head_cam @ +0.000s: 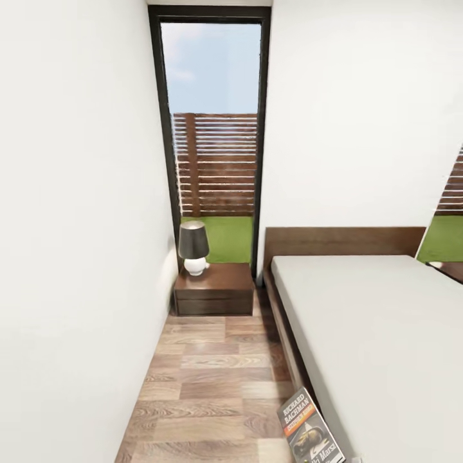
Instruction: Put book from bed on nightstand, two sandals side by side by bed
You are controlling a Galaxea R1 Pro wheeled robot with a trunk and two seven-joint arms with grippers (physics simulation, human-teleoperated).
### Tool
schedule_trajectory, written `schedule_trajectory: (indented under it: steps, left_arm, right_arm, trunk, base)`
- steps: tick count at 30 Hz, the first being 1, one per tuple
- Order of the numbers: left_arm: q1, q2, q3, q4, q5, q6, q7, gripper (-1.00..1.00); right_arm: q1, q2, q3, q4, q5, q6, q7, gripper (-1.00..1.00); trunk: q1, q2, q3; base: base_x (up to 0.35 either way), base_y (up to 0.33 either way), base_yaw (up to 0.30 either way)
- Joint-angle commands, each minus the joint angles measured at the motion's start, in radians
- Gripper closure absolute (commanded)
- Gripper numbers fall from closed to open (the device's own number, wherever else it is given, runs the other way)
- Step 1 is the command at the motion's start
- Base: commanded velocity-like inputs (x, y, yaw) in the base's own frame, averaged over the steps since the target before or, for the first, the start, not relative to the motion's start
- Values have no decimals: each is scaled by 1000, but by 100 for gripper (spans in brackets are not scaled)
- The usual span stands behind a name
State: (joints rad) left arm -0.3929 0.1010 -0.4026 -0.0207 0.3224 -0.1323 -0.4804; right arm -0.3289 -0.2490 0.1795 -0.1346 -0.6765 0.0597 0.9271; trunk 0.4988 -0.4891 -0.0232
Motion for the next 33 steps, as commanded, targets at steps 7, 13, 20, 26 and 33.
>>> schedule_trajectory:
  steps: [7,13,20,26,33]
  left_arm:
    - [-1,0,-9,1,7,-4,-3,-100]
    - [-1,0,-9,1,6,-4,-3,-100]
    - [-1,0,-8,1,7,-4,-3,-100]
    - [-1,0,-9,1,7,-4,-3,-100]
    - [-1,0,-9,1,6,-4,-3,-100]
  right_arm:
    - [-1,-1,6,1,-11,6,2,100]
    - [-1,-1,6,1,-11,6,2,100]
    - [0,0,6,1,-12,6,2,100]
    - [-1,0,6,1,-11,6,1,100]
    - [-1,0,6,1,-11,6,1,100]
  trunk:
    - [1,-2,-2]
    - [1,-2,-2]
    - [1,-2,-2]
    - [1,-2,-2]
    - [1,-2,-2]
  base:
    - [314,0,-6]
    - [244,0,0]
    - [22,0,0]
    - [161,0,0]
    - [321,0,0]
